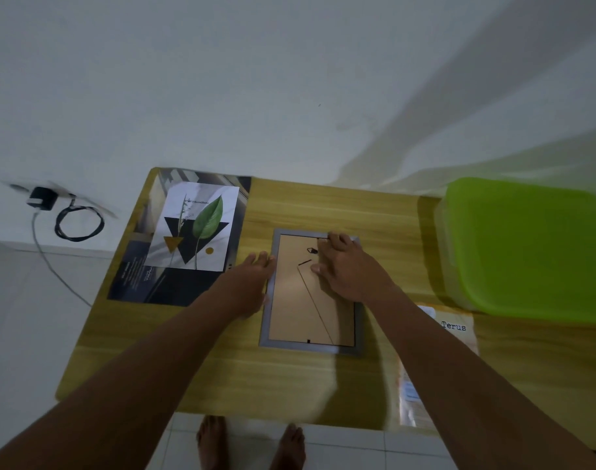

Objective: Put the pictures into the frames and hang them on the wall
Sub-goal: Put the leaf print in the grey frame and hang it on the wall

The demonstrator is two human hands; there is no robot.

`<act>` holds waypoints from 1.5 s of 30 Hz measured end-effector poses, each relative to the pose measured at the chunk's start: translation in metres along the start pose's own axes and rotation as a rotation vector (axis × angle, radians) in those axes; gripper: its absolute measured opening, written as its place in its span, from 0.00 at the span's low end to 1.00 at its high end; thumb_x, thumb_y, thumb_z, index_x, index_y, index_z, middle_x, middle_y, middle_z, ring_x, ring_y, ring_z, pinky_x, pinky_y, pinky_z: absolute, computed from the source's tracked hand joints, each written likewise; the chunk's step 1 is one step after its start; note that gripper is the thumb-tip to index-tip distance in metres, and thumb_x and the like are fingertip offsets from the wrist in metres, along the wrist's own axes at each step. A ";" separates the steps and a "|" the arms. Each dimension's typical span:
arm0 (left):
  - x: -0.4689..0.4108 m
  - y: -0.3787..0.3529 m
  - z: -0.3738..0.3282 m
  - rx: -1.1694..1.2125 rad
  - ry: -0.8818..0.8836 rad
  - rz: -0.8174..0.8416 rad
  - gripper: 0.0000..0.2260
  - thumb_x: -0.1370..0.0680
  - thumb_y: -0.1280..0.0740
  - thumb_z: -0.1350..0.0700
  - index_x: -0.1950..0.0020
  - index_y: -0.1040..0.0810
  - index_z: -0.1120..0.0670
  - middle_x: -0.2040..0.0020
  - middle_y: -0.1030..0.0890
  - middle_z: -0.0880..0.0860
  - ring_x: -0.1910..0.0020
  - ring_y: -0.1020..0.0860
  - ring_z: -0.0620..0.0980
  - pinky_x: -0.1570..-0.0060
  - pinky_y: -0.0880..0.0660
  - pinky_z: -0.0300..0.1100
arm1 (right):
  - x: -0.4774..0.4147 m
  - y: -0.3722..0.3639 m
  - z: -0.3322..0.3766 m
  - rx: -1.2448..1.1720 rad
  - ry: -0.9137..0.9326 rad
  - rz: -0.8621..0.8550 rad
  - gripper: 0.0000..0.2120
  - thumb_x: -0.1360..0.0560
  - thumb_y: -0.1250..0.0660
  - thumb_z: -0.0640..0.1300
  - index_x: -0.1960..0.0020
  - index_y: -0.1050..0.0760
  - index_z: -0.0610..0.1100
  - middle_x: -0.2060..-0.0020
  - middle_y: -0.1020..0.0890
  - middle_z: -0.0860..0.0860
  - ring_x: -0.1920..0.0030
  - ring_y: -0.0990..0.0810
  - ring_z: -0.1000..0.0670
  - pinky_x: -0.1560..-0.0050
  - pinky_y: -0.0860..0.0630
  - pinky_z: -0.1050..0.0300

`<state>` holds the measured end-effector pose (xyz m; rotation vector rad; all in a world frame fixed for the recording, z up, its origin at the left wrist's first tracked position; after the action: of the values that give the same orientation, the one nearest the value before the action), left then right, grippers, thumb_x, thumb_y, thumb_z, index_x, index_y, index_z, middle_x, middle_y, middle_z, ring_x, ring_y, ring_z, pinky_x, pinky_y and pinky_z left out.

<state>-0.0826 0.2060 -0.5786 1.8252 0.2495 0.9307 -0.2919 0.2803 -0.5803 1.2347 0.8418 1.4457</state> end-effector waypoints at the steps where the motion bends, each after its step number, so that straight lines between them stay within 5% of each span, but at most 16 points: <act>1: 0.001 0.000 0.000 0.007 0.001 -0.004 0.36 0.21 0.34 0.56 0.21 0.52 0.58 0.21 0.50 0.57 0.22 0.49 0.56 0.29 0.39 0.52 | 0.007 0.000 0.001 -0.050 -0.031 -0.020 0.28 0.18 0.43 0.56 0.25 0.39 0.40 0.25 0.37 0.42 0.26 0.41 0.42 0.28 0.36 0.44; 4: 0.003 0.001 -0.001 0.042 -0.009 -0.048 0.35 0.22 0.33 0.57 0.21 0.49 0.58 0.22 0.45 0.57 0.23 0.45 0.56 0.30 0.37 0.51 | 0.033 -0.002 0.002 -0.182 -0.227 -0.081 0.33 0.20 0.38 0.53 0.22 0.46 0.41 0.27 0.36 0.41 0.27 0.37 0.41 0.34 0.31 0.49; 9: 0.009 -0.007 -0.007 0.184 0.050 -0.276 0.26 0.28 0.27 0.62 0.32 0.30 0.62 0.39 0.25 0.60 0.40 0.27 0.61 0.43 0.28 0.49 | 0.059 -0.012 0.006 -0.344 -0.527 -0.071 0.23 0.23 0.32 0.49 0.34 0.33 0.39 0.43 0.28 0.40 0.43 0.26 0.40 0.49 0.29 0.52; 12: 0.010 -0.017 -0.016 0.298 0.178 -0.268 0.19 0.26 0.31 0.62 0.36 0.27 0.62 0.45 0.26 0.61 0.45 0.26 0.60 0.48 0.28 0.46 | 0.061 -0.019 0.011 -0.457 -0.582 -0.048 0.15 0.23 0.33 0.46 0.41 0.28 0.38 0.45 0.26 0.40 0.46 0.26 0.43 0.53 0.33 0.57; 19: 0.013 -0.018 -0.021 0.667 0.281 -0.278 0.07 0.28 0.33 0.65 0.51 0.24 0.60 0.53 0.22 0.57 0.54 0.24 0.55 0.57 0.29 0.46 | 0.068 -0.023 0.016 -0.645 -0.622 -0.141 0.23 0.25 0.30 0.42 0.33 0.31 0.41 0.47 0.22 0.43 0.48 0.23 0.43 0.54 0.30 0.58; 22: 0.024 -0.008 -0.025 0.757 0.291 -0.284 0.12 0.27 0.32 0.65 0.46 0.25 0.53 0.52 0.23 0.53 0.54 0.27 0.49 0.55 0.31 0.41 | 0.072 -0.019 0.016 -0.755 -0.633 -0.185 0.25 0.25 0.31 0.40 0.30 0.32 0.43 0.51 0.21 0.47 0.50 0.23 0.47 0.52 0.30 0.59; 24: 0.032 -0.003 -0.028 0.888 0.306 -0.302 0.18 0.27 0.32 0.66 0.37 0.24 0.58 0.49 0.22 0.51 0.53 0.25 0.48 0.52 0.27 0.41 | 0.075 -0.013 0.016 -0.852 -0.645 -0.211 0.27 0.24 0.31 0.39 0.27 0.34 0.44 0.52 0.22 0.49 0.51 0.24 0.49 0.51 0.31 0.60; 27: 0.044 0.001 -0.029 1.189 0.278 -0.266 0.29 0.25 0.32 0.67 0.25 0.35 0.56 0.47 0.21 0.50 0.53 0.21 0.47 0.54 0.24 0.38 | 0.078 -0.007 0.017 -0.986 -0.673 -0.239 0.30 0.24 0.30 0.38 0.24 0.36 0.45 0.47 0.21 0.47 0.48 0.22 0.49 0.46 0.27 0.58; 31: 0.057 0.014 -0.025 1.525 0.203 -0.099 0.39 0.26 0.33 0.72 0.21 0.45 0.48 0.39 0.21 0.59 0.42 0.20 0.58 0.45 0.21 0.49 | 0.083 0.005 0.024 -1.071 -0.680 -0.306 0.29 0.25 0.28 0.40 0.26 0.33 0.45 0.44 0.20 0.47 0.46 0.21 0.47 0.40 0.24 0.51; 36: 0.077 0.050 -0.037 1.420 0.079 -0.187 0.40 0.27 0.31 0.71 0.22 0.44 0.47 0.31 0.27 0.59 0.39 0.22 0.56 0.44 0.22 0.48 | 0.087 0.039 0.046 -1.004 -0.632 -0.374 0.25 0.23 0.31 0.50 0.28 0.31 0.48 0.33 0.25 0.47 0.37 0.24 0.46 0.38 0.26 0.50; 40: 0.094 0.077 -0.061 1.255 -0.031 -0.251 0.37 0.27 0.29 0.68 0.23 0.39 0.46 0.36 0.22 0.54 0.47 0.19 0.44 0.56 0.21 0.34 | 0.083 0.079 0.070 -1.064 -0.521 -0.399 0.29 0.23 0.36 0.61 0.26 0.33 0.51 0.29 0.28 0.51 0.30 0.30 0.48 0.33 0.29 0.47; 45: 0.112 0.091 -0.089 1.219 -0.216 -0.300 0.31 0.27 0.31 0.70 0.27 0.32 0.49 0.45 0.16 0.51 0.48 0.17 0.47 0.47 0.20 0.50 | 0.092 0.118 0.090 -1.079 -0.472 -0.497 0.33 0.25 0.32 0.59 0.24 0.37 0.51 0.30 0.28 0.51 0.34 0.26 0.49 0.36 0.26 0.45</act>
<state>-0.0905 0.2894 -0.4307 2.8307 1.0940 0.3164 -0.2305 0.3318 -0.4251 0.4311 -0.0306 0.8887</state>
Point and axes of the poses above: each hand's wrist, its own x-axis away from the middle knuckle, its own y-axis out of the back of the hand, z = x × y, the point moved 1 cm from there along -x, towards the middle knuckle
